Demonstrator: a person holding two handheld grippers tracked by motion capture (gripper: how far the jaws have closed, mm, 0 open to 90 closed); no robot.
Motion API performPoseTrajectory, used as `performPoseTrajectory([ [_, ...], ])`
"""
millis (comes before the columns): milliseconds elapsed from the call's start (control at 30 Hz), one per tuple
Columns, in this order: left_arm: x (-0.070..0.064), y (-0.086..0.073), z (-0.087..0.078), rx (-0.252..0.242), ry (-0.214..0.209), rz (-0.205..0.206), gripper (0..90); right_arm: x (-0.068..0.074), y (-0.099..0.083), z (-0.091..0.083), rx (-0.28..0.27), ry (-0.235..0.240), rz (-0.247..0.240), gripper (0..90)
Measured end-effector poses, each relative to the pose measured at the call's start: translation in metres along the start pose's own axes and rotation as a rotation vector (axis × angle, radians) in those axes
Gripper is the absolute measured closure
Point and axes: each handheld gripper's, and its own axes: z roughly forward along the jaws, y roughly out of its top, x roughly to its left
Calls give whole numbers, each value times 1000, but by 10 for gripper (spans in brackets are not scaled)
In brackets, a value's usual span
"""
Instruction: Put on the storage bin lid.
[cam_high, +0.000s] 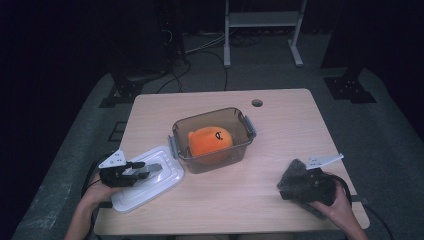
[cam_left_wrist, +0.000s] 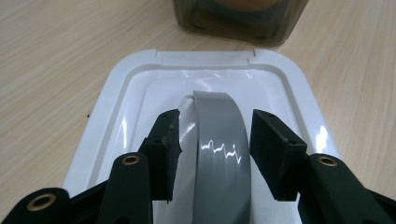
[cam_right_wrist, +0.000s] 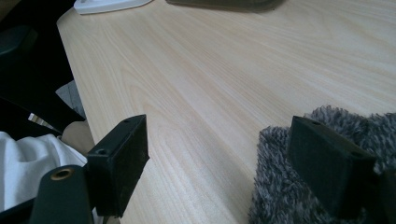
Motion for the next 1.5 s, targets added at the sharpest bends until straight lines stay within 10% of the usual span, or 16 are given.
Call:
performPoseTrajectory([
  [700,-3,-1,0,3,-21,22,665,2,1,0,-2,12,-5,205],
  [1500,-9,18,-47,-20,-11,56,664,2,2,2,2,13,-6,206],
])
